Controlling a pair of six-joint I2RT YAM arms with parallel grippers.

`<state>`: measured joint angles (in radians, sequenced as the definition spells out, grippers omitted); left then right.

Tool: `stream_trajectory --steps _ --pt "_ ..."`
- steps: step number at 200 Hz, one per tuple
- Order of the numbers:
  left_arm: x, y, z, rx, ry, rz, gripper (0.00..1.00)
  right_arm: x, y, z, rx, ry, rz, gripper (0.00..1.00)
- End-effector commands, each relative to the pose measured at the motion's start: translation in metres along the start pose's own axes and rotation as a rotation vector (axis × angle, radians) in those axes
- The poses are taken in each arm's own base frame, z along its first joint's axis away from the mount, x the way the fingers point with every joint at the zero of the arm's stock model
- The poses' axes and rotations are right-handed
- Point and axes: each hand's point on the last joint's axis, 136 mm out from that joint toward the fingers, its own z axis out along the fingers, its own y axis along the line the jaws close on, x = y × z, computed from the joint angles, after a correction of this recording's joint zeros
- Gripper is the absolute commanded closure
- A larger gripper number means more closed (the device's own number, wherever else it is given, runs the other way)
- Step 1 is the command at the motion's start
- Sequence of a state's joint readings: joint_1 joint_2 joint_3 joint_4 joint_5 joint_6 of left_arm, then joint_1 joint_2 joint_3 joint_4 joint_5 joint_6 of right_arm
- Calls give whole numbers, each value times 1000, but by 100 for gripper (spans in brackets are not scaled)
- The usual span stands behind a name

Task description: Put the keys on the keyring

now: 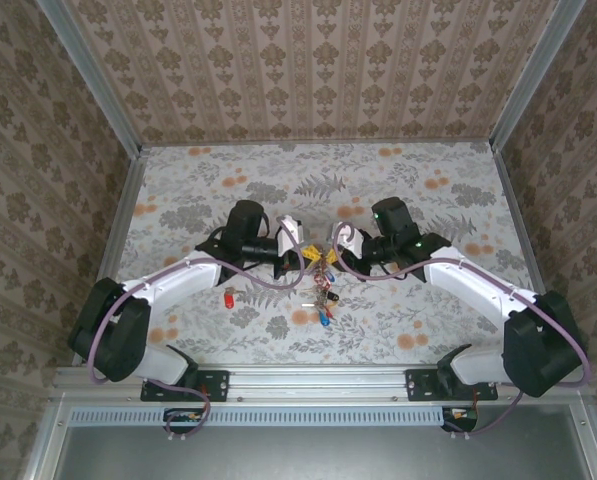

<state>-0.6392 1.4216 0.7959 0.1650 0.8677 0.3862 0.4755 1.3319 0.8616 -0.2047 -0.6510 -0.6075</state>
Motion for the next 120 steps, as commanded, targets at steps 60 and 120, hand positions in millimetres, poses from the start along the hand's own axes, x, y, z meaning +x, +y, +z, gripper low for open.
stream_trajectory --steps 60,120 --pt "-12 -2 6 25 -144 -37 100 -27 -13 4 30 -154 13 100" --pt "-11 -4 11 43 -144 -35 100 -29 -11 8 3 -160 25 100"
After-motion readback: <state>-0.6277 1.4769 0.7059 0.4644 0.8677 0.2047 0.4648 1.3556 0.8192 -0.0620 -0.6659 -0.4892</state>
